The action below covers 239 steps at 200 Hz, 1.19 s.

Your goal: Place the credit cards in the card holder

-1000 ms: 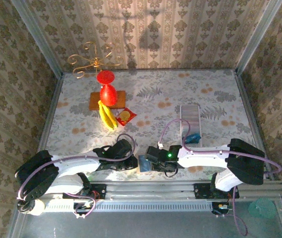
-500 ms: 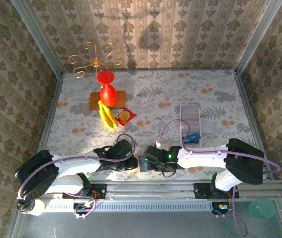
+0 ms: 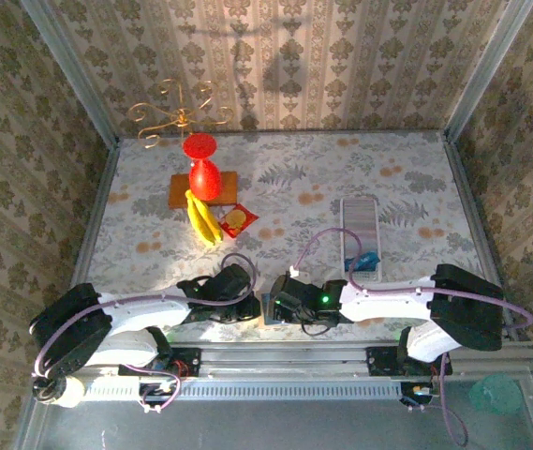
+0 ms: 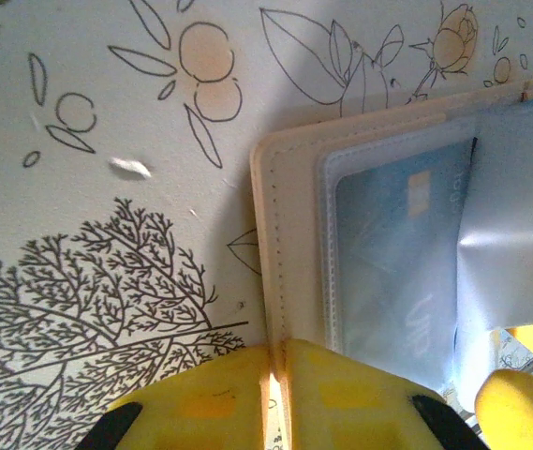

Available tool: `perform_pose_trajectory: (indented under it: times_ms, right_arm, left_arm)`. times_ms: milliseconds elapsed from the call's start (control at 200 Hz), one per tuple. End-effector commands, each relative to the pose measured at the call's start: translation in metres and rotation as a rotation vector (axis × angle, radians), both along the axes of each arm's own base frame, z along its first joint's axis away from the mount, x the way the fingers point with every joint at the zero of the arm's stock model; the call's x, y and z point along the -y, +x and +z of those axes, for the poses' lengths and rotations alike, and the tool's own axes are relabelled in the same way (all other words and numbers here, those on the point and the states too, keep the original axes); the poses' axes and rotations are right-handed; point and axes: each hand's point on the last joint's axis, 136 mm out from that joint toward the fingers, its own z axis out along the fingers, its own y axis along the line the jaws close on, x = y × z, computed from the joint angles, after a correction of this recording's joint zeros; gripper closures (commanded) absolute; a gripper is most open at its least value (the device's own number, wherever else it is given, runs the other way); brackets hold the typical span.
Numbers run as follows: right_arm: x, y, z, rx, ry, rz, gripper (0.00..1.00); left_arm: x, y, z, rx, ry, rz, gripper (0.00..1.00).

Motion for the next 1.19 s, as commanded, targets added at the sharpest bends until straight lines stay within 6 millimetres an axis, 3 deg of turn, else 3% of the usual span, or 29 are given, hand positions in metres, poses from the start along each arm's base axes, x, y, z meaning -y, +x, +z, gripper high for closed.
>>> perform_pose_trajectory:
  times_ms: [0, 340, 795, 995, 1090, 1190]
  right_arm:
    - [-0.006, 0.004, 0.016, 0.045, 0.046, -0.005, 0.48]
    - [-0.012, 0.004, 0.019, 0.050, 0.094, -0.011, 0.50]
    - [-0.057, 0.003, 0.043, 0.082, 0.290, 0.078, 0.51]
    - [-0.071, 0.004, 0.044, 0.081, 0.347, 0.088, 0.53]
    - [-0.082, 0.007, 0.058, 0.105, 0.419, 0.095, 0.54]
    - [-0.091, 0.007, 0.078, 0.140, 0.464, 0.130, 0.54]
  left_arm:
    - [-0.011, -0.013, -0.015, -0.043, 0.050, -0.011, 0.87]
    - [-0.014, -0.011, -0.014, -0.035, 0.041, 0.001, 0.87]
    - [-0.023, -0.007, -0.011, -0.021, 0.021, 0.042, 0.87]
    - [-0.033, -0.002, -0.006, 0.008, 0.016, 0.086, 0.75]
    - [-0.040, 0.001, -0.003, 0.024, 0.007, 0.117, 0.67]
    - [-0.049, 0.003, 0.001, 0.033, 0.010, 0.142, 0.65]
